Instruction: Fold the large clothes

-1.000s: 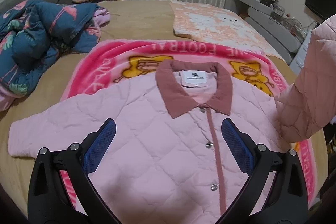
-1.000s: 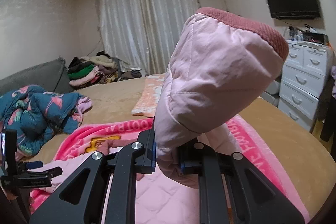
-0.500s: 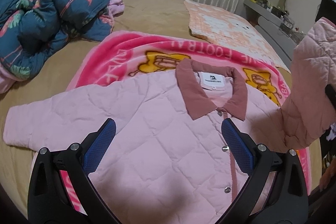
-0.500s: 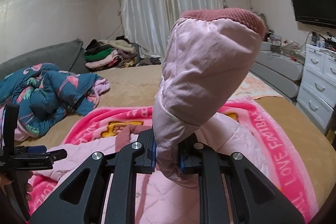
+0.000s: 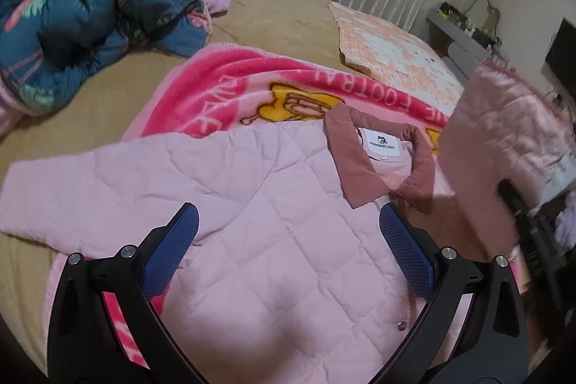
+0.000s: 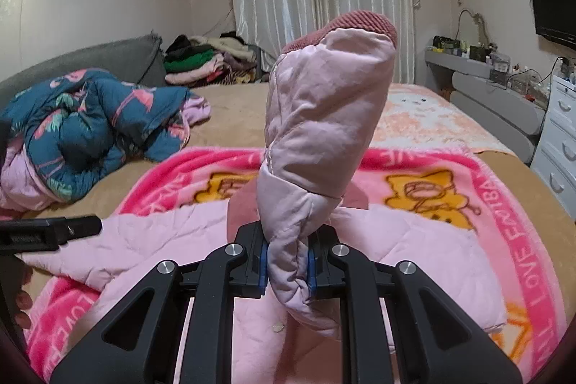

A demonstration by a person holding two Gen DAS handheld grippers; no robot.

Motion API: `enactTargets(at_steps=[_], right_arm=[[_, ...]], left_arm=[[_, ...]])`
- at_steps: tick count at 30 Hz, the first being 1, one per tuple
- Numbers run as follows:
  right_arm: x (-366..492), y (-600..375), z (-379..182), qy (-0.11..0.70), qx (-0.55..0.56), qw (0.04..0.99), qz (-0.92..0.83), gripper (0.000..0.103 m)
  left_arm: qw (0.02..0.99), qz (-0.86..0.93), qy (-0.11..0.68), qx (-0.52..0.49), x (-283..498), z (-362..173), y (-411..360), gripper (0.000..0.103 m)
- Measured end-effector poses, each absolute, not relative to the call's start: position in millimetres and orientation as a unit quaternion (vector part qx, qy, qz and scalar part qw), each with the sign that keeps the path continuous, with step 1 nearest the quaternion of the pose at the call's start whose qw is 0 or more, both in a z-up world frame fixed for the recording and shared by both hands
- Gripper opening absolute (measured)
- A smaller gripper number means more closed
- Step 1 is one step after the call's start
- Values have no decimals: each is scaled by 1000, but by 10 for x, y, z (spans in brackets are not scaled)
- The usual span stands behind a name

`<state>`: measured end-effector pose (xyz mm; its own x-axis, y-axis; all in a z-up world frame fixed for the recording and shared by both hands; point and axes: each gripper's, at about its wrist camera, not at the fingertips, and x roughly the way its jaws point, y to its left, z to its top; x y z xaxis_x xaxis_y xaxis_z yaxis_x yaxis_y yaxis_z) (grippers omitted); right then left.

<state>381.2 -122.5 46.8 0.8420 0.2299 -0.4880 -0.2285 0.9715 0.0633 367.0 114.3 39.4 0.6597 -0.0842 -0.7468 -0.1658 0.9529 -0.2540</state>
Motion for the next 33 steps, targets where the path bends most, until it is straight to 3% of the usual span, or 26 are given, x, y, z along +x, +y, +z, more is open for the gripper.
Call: enactTargets(at_steps=[11, 18, 21, 24, 30, 33], right_arm=[[3935, -860, -162, 328, -22, 933, 146, 18], [3847, -610, -406, 353, -51, 917, 179, 30], [3808, -544, -498, 371, -58, 906, 195, 39], [3786, -506, -561, 403, -53, 887, 220, 65], [3529, -527, -548, 424, -61, 871, 240, 80], [3385, -668, -469, 418, -54, 876, 236, 81]], left_arm=[[885, 27, 424, -191, 3673, 207, 1331, 94], [879, 19, 435, -195, 3681, 120, 1274, 94], [877, 17, 437, -196, 3685, 107, 1244, 94], [875, 12, 441, -201, 3673, 91, 1215, 94], [862, 4, 463, -207, 3653, -27, 1127, 94], [852, -10, 476, -215, 3643, -116, 1054, 94]])
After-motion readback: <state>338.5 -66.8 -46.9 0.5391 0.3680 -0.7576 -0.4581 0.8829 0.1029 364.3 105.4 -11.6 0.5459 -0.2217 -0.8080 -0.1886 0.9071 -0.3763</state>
